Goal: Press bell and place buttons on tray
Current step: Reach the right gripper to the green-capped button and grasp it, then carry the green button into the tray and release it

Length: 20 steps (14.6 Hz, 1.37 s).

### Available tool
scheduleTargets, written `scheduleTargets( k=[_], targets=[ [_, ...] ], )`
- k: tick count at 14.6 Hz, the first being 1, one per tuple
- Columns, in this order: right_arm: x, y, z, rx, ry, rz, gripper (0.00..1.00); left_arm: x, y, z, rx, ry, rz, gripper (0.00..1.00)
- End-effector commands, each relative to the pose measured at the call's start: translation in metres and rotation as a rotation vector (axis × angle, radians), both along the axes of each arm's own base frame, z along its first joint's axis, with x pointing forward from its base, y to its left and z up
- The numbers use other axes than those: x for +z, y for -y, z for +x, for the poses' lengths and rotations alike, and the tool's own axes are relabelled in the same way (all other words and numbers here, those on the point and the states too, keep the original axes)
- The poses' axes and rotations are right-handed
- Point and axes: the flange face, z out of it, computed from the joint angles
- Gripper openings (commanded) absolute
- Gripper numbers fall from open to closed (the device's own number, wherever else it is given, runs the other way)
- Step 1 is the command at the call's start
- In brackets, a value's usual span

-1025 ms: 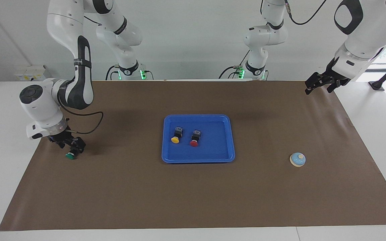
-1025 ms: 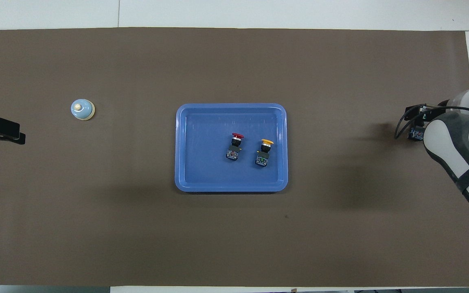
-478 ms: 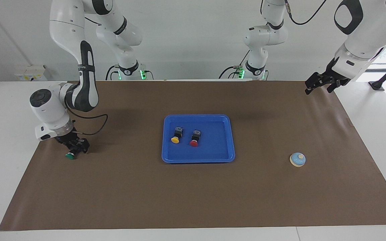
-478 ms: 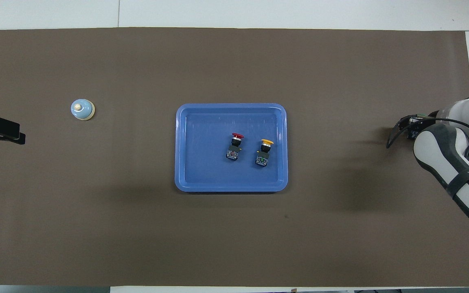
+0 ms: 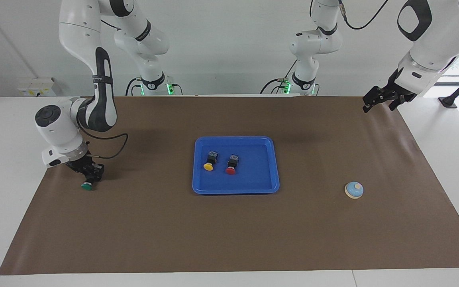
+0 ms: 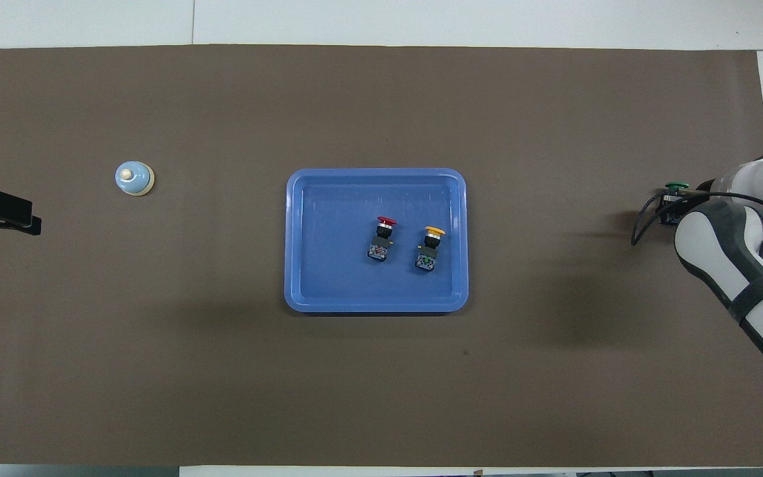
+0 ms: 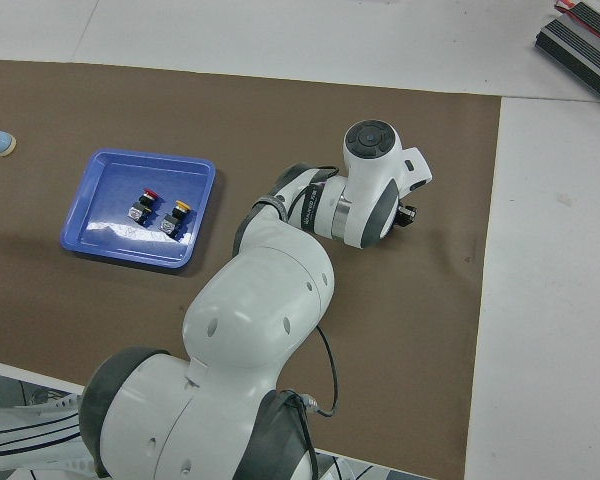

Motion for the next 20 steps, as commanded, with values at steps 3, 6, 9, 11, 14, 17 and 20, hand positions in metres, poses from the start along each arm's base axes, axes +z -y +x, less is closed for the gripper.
scheduleTargets(
  k=[3,6,9,11,14,17,20],
  targets=[
    [0.080,-0.080,0.037,0.037,-0.055,0.020,0.00,0.006,-0.002,-0.003,0.010,0.010,0.014,1.00],
    [0.122,-0.179,0.050,-0.001,-0.082,0.019,0.00,0.006,-0.002,-0.003,0.011,0.010,0.014,1.00],
    [0.144,-0.305,0.041,0.001,-0.115,0.058,0.00,0.006,-0.002,-0.003,0.010,0.010,0.014,1.00],
    [0.146,-0.379,0.021,-0.025,-0.129,0.106,0.00,0.006,-0.002,-0.003,0.011,0.010,0.014,1.00],
    [0.121,-0.484,-0.003,-0.022,-0.140,0.076,0.00,0.006,-0.001,-0.003,0.010,0.010,0.016,1.00],
    [0.088,-0.552,-0.017,-0.038,-0.120,0.063,0.00,0.006,-0.002,-0.003,0.011,0.010,0.014,1.00],
    [0.078,-0.590,-0.039,0.001,-0.079,0.072,0.00,0.006,-0.002,-0.003,0.011,0.010,0.014,1.00]
  ],
)
